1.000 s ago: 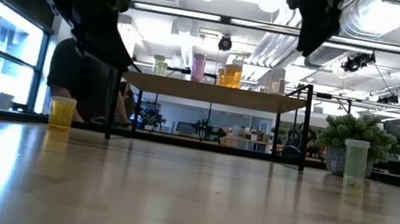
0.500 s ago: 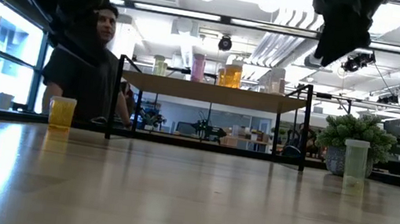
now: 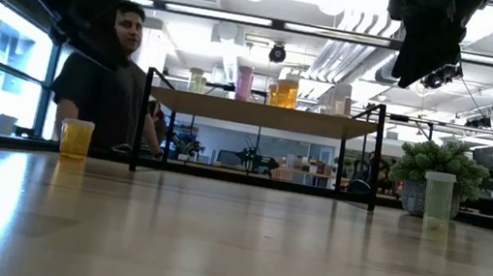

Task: Pick and place medicine bottles onto shelf by color
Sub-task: Put the orange pill bottle aligned with the other orange pill bottles on the shelf

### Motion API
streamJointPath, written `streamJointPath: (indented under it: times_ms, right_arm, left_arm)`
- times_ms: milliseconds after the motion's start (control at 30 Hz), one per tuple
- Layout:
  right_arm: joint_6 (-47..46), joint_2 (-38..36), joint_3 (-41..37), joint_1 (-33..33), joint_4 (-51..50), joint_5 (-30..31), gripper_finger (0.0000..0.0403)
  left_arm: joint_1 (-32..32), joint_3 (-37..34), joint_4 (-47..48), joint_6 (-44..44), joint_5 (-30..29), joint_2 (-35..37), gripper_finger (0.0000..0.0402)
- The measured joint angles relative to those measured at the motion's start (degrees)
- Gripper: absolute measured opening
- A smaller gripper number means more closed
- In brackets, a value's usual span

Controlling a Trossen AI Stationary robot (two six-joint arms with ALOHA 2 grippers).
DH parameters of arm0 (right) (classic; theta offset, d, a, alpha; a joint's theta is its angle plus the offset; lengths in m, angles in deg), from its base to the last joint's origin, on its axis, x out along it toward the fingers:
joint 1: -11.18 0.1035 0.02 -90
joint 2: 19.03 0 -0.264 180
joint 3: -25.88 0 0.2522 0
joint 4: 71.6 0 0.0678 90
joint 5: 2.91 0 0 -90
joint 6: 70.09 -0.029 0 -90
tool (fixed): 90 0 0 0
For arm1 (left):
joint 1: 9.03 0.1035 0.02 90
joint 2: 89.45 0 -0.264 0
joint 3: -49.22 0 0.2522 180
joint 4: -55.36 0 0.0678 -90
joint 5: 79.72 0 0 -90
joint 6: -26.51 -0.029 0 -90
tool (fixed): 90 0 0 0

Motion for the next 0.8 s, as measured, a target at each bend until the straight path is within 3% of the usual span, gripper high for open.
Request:
streamJointPath:
  times_ms: [333,467,800]
  right_arm:
    - [0.0,0.0,0.0,0.7,0.0,0.0,0.0201]
    - [0.0,0.0,0.0,0.7,0.0,0.0,0.0201]
    - [0.1,0.0,0.0,0.7,-0.1,-0.1,0.0201]
  left_arm:
    - [0.5,0.0,3.9,-2.5,-0.8,1.2,0.0255]
    - [1.2,0.0,6.0,-1.5,-5.2,2.2,0.0277]
    - [1.4,0.0,8.1,6.0,-6.2,2.5,0.0282]
